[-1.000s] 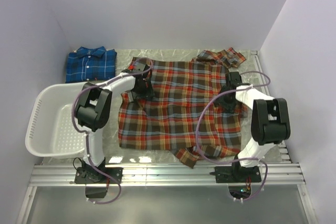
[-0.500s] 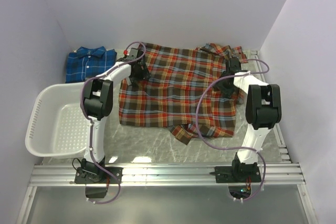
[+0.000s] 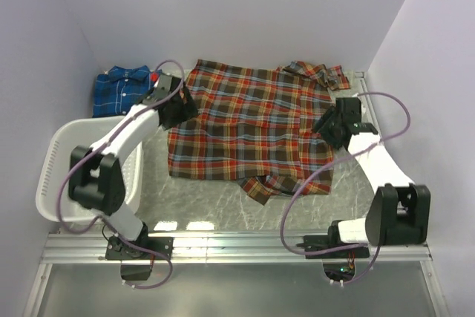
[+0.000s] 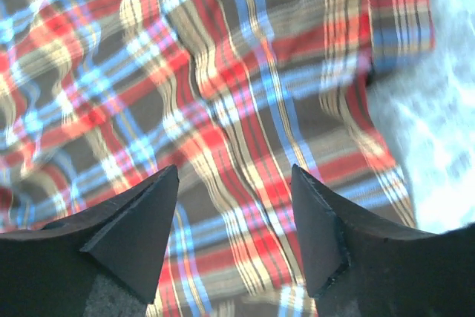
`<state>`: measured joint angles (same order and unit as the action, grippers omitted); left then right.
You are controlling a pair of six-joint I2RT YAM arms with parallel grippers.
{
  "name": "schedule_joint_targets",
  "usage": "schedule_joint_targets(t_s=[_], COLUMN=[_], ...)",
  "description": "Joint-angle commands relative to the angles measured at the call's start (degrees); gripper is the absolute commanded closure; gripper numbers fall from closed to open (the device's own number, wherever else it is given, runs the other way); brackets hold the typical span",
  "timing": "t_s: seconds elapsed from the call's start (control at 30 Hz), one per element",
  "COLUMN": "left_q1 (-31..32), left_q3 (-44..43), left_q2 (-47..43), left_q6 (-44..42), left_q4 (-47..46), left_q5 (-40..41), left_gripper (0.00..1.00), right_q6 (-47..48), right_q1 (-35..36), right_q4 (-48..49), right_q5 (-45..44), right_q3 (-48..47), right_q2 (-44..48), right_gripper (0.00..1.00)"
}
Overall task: Fold and stack the long sleeve shirts
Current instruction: Flatten the shirt out, then fold the shirt
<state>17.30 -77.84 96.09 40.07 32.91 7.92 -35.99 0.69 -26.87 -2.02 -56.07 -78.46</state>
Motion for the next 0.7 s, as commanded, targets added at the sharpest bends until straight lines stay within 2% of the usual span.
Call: schedule_joint_targets(t_s=[0.0,0.17,0.27,0.4,0.53,0.67], left_q1=[0.19,0.19,0.19,0.19,0.19,0.10], left_q3=[10.47,23.41,27.29,28.80,29.77,30.21], left_q2=[-5.54,-11.71,-14.00,-13.39,-11.63,-9.70], left_q6=[2.10,5.10,6.68,7.47,8.44,9.14], left_q4=[4.09,3.57,3.04,2.95,2.52,1.73], left_q5=[-1.06,-2.30,-2.65,-2.04,-0.46,0.34], left_gripper=[0.15,0.18,0.17,0.16,0.17,0.20], right_q6=[0.30,-0.48,-1.36,-1.54,-1.98,-2.51], right_q1=[-0.42,-2.08,-3.23,-8.49,-11.76,-12.11], right_q4=[-2.83,-3.97,-5.90,-8.72,-8.29,-7.58], right_q5=[1.84,3.16,2.11,0.09,1.23,1.41], right_q3=[5.96,14.84,17.83,19.94,21.79,22.85], right_q2=[4.79,10.24,14.02,16.75,17.98,17.55], right_gripper=[0.34,0.38,0.39,0.32,0.32,0.33])
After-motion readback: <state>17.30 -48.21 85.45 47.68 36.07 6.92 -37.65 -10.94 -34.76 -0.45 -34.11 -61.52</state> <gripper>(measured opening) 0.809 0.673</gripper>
